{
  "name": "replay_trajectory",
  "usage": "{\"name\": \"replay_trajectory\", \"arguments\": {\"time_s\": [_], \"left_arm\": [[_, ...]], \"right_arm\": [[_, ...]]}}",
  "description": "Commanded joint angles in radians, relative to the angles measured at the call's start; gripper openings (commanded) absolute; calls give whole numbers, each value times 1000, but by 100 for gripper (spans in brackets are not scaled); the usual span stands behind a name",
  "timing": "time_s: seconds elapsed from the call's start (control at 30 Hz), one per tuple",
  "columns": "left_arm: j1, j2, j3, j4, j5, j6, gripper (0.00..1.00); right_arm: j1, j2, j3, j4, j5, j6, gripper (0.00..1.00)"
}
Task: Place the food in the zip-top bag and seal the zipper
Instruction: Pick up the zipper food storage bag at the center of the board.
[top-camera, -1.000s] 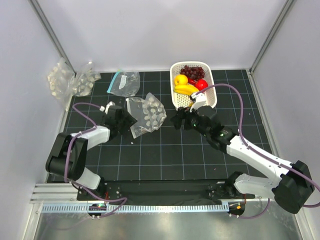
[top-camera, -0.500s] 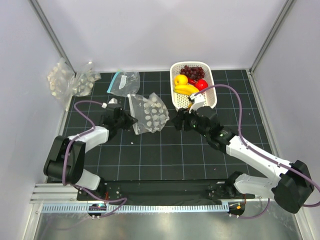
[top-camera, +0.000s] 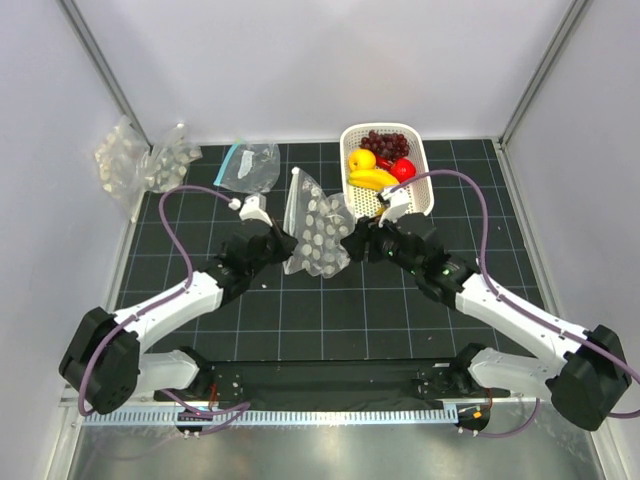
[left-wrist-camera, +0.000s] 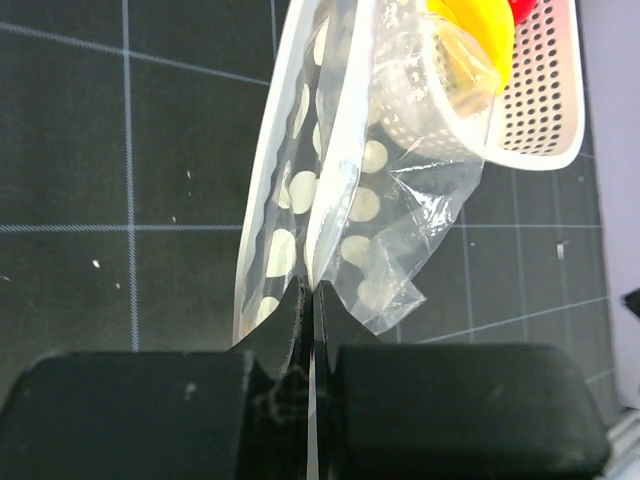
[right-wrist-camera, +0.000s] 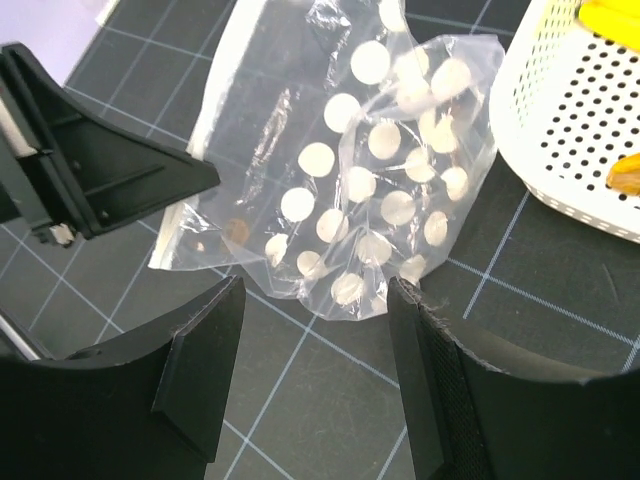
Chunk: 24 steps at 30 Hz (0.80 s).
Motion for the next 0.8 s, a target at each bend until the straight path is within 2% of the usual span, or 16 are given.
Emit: {"name": "replay_trajectory", "arguments": {"time_s": [0.0, 0.13, 0.2, 0.23, 0.4, 0.47, 0.5, 0.57, 0.77], "left_arm": [[-54, -25, 58, -15, -131, 97, 0], [-125, -12, 84, -15, -197, 160, 0], [-165, -8, 101, -13, -214, 180, 0], [-176, -2, 104, -10, -217, 189, 0], [-261, 9, 118, 25, -266, 261, 0], [-283, 14, 120, 34, -274, 274, 0], [-294, 14, 120, 43, -263, 268, 0], [-301, 23, 117, 54, -254, 266, 0], [-357, 63, 138, 65, -284, 294, 0]], "right_arm": [[6, -92, -8, 63, 14, 13, 65], [4, -145, -57, 123, 83, 74, 67], [4, -157, -85, 149, 90, 96, 83], [4, -169, -91, 150, 87, 93, 87], [6, -172, -91, 137, 88, 81, 88], [3, -162, -74, 114, 100, 85, 84], [4, -157, -73, 115, 110, 85, 77], [4, -154, -88, 138, 107, 107, 70], [4, -117, -88, 166, 80, 127, 65]]}}
